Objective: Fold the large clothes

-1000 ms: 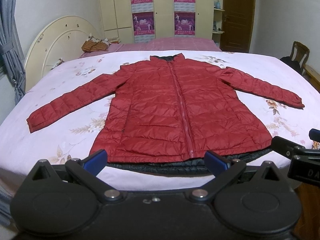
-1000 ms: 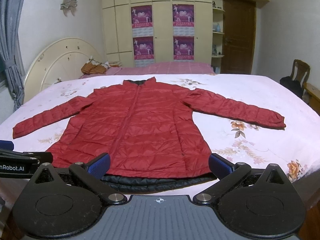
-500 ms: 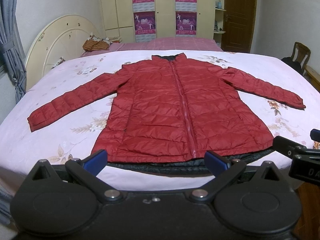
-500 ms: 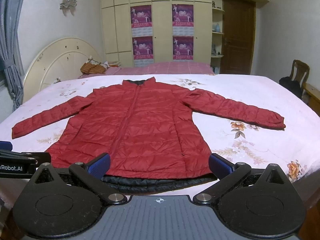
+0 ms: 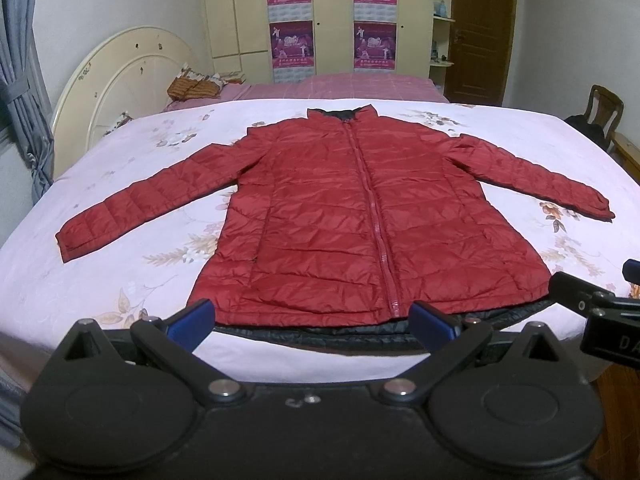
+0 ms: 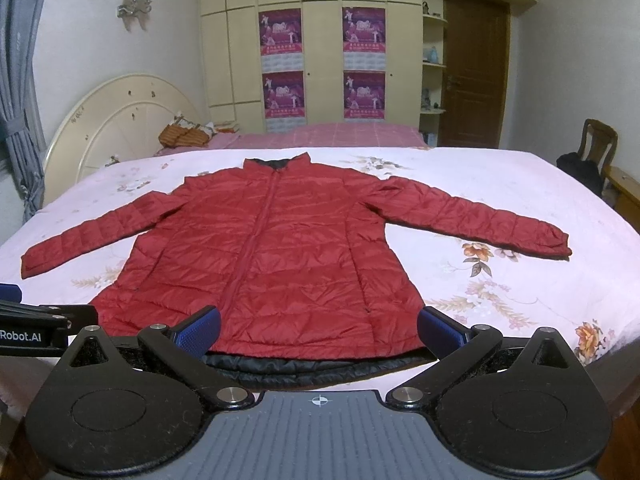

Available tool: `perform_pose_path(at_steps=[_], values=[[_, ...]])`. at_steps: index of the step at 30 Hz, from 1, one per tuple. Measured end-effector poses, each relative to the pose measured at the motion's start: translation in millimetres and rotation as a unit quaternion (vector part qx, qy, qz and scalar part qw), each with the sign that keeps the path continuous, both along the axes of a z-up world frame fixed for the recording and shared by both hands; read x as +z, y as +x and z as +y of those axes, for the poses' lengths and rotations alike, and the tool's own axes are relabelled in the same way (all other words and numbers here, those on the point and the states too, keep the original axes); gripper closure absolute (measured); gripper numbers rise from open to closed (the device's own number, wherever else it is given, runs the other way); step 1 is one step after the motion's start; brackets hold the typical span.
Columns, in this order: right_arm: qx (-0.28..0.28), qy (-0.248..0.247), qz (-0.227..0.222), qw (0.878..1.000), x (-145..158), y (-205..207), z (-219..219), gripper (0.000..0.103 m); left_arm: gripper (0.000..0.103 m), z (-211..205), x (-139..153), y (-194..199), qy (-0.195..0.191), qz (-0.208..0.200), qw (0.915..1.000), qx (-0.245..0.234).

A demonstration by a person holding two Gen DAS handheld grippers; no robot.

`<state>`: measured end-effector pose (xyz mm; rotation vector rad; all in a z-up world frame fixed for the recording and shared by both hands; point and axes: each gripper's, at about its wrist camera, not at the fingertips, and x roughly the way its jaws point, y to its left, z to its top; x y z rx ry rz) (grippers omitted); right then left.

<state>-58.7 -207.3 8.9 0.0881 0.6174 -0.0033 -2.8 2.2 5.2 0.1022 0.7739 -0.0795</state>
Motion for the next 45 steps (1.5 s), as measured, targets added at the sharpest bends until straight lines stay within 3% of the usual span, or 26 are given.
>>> perform_pose_path(at_steps=[26,45], values=[[-0.030,0.003,0.013,0.999,-8.7,29.0,-6.8,0.000,0.000,6.9,-7.4,35.7,-0.001,0.013,0.9999,0.004],[-0.093,0.004,0.022,0.995,-18.6,115.2,-25.4,0.000,0.000,24.2,-18.5,151.5,-0.003,0.013,0.9999,0.010]])
